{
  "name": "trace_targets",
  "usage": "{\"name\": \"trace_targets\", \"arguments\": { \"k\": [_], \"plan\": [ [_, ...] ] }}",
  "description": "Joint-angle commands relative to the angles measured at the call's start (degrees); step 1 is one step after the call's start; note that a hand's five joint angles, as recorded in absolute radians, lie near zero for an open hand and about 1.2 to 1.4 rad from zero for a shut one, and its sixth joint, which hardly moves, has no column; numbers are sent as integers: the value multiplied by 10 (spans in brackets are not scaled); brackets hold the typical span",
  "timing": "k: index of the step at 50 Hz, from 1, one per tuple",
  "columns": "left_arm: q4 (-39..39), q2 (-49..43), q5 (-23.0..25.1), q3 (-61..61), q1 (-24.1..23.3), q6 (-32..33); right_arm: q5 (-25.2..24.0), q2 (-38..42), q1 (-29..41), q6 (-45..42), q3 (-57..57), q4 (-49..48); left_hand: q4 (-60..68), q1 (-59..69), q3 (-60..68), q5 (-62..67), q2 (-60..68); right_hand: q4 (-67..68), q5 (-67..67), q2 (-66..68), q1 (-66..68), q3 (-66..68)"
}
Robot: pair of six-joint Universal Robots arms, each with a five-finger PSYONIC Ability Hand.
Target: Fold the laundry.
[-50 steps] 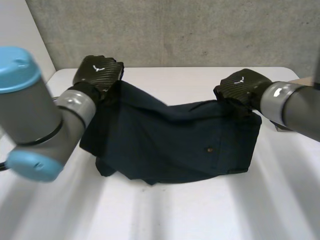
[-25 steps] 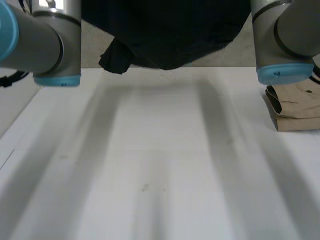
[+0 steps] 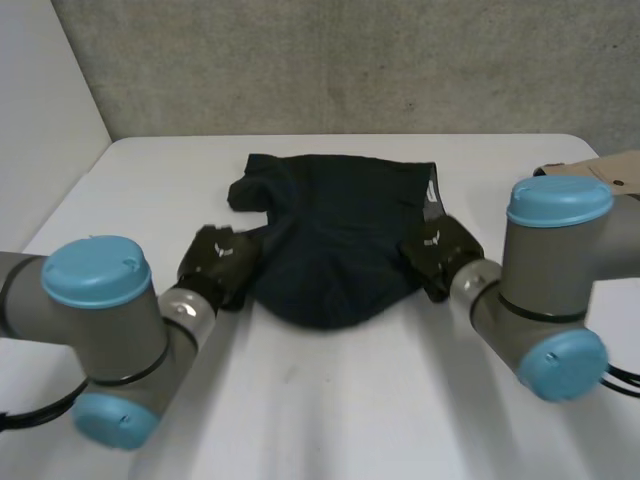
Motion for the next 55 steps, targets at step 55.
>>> {"name": "trace_targets", "arguments": {
  "k": [55],
  "plan": [
    [-217,137,-29,-84,-56,12,-73,-198,-75,-75,224,124,111,141,116,141,112,116,127,123,232,114]
  ]
}}
